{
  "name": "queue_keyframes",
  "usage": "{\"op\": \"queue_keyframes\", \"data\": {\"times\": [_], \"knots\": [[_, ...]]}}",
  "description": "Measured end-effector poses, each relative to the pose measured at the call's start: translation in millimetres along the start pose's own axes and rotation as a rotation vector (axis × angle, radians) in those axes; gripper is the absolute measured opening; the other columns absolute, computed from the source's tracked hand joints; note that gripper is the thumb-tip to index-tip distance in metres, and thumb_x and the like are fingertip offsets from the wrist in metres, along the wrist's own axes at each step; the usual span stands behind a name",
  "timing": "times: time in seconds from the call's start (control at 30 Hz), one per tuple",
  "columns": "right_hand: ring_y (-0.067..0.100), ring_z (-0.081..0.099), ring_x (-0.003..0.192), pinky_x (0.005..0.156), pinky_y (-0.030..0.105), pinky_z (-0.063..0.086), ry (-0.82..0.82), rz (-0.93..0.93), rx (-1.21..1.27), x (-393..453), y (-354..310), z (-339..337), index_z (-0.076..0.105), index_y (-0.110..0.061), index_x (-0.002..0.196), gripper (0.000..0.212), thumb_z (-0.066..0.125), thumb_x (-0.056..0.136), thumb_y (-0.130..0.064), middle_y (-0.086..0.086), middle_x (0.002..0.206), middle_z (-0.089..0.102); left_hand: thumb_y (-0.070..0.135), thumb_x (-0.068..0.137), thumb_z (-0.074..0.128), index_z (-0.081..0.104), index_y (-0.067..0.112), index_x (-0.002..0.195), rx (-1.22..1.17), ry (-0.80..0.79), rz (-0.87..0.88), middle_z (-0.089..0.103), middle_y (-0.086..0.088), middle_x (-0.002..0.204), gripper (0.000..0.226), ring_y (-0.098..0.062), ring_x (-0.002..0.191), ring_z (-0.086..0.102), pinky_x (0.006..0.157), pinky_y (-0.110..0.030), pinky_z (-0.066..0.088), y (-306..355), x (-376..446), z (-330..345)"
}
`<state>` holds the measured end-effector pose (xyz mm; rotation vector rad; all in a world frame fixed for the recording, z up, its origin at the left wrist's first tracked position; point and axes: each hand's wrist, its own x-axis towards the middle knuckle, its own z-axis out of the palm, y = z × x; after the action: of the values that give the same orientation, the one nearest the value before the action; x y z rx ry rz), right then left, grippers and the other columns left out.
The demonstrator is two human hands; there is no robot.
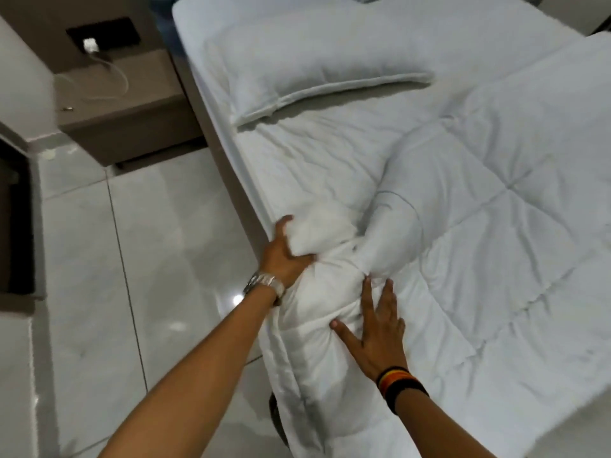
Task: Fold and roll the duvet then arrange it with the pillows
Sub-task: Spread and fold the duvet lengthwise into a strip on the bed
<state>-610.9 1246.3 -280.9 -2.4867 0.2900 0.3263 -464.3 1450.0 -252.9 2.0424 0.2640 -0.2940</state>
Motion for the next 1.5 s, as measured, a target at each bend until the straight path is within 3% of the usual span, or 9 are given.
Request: {"op": "queue_keyframes", "data": {"times": [0.13, 0.27, 0.5, 0.67, 0.8, 0.97, 1.13, 1.3, 1.5], "knots": [[0.019, -0.015, 0.156, 0.122, 0.053, -0.002, 0.114, -0.132, 0.041, -6, -34, -6, -0.012, -0.050, 0.158, 0.092, 0.044, 0.090, -0.078, -0.006, 0.168, -0.026, 0.036, 0.071, 0.091, 0.030, 0.024, 0.148, -0.039, 0.468, -0.057, 0.064, -0.004, 0.122, 0.099, -0.024, 0.102, 0.065, 0.086, -0.027, 0.049, -11, -48, -82], [0.027, -0.014, 0.157, 0.120, 0.066, -0.001, -0.200, 0.029, -0.148, -8, -42, 22, -0.008, -0.045, 0.160, 0.082, 0.026, 0.093, -0.080, 0.000, 0.168, -0.023, 0.061, 0.075, 0.081, -0.009, 0.021, 0.161, 0.100, 0.284, -0.385, 0.037, -0.018, 0.159, 0.130, -0.041, 0.137, 0.047, 0.113, -0.049, 0.041, -59, -48, -104], [0.024, -0.012, 0.157, 0.121, 0.063, -0.003, -0.042, 0.149, -0.137, 24, -49, 23, -0.003, -0.044, 0.161, 0.081, 0.025, 0.093, -0.079, 0.001, 0.171, -0.014, 0.064, 0.078, 0.075, -0.001, 0.020, 0.163, 0.295, -0.031, -0.076, 0.028, -0.015, 0.165, 0.122, -0.038, 0.145, 0.039, 0.115, -0.050, 0.039, -45, 47, -68], [0.026, -0.023, 0.154, 0.120, 0.066, -0.007, -0.012, 0.332, -0.151, 70, -44, 54, -0.013, -0.046, 0.158, 0.083, 0.023, 0.093, -0.082, 0.000, 0.166, -0.029, 0.077, 0.051, 0.084, -0.003, 0.022, 0.162, 0.365, -0.153, -0.071, 0.025, -0.015, 0.166, 0.151, -0.037, 0.150, 0.031, 0.117, -0.052, 0.036, -32, 164, -37], [0.033, -0.029, 0.152, 0.114, 0.073, -0.010, -0.015, 0.478, -0.216, 101, -57, 81, -0.025, -0.049, 0.153, 0.083, 0.013, 0.089, -0.085, 0.005, 0.164, -0.034, 0.074, 0.044, 0.089, 0.019, 0.019, 0.153, 0.445, -0.268, -0.049, 0.053, -0.020, 0.141, 0.141, -0.037, 0.129, 0.052, 0.101, -0.044, 0.051, -28, 198, -32], [0.024, -0.022, 0.155, 0.118, 0.065, -0.012, 0.129, 0.419, -0.174, 125, -100, 95, -0.010, -0.045, 0.159, 0.076, 0.022, 0.097, -0.075, 0.001, 0.167, -0.027, 0.058, 0.047, 0.097, 0.039, 0.026, 0.133, 0.425, -0.280, 0.034, 0.063, -0.004, 0.110, 0.109, -0.027, 0.097, 0.062, 0.079, -0.038, 0.055, -15, 230, -55], [0.025, -0.018, 0.156, 0.122, 0.058, -0.006, 0.099, 0.429, -0.140, 94, -95, 104, -0.003, -0.040, 0.162, 0.073, 0.013, 0.099, -0.072, 0.005, 0.167, -0.024, 0.061, 0.050, 0.094, 0.030, 0.022, 0.143, 0.517, -0.162, 0.021, 0.067, -0.019, 0.123, 0.120, -0.042, 0.107, 0.066, 0.083, -0.048, 0.054, -30, 235, -56], [0.017, -0.025, 0.154, 0.123, 0.055, -0.011, 0.364, 0.716, 0.016, -2, -52, 82, -0.003, -0.047, 0.160, 0.069, 0.021, 0.099, -0.071, -0.001, 0.168, -0.025, 0.048, 0.086, 0.074, 0.014, 0.003, 0.161, 0.756, -0.055, 0.394, 0.023, -0.030, 0.162, 0.106, -0.049, 0.149, 0.021, 0.119, -0.062, 0.020, -28, 163, -7], [0.029, -0.018, 0.155, 0.119, 0.069, -0.001, 0.560, 1.181, 0.195, -136, 35, 74, -0.018, -0.057, 0.152, 0.077, 0.021, 0.090, -0.083, 0.007, 0.168, -0.024, 0.068, 0.093, 0.033, 0.016, 0.012, 0.163, 0.756, -0.582, 0.831, 0.017, -0.016, 0.168, 0.091, -0.038, 0.155, 0.017, 0.123, -0.056, 0.019, -48, 19, 87]]}}
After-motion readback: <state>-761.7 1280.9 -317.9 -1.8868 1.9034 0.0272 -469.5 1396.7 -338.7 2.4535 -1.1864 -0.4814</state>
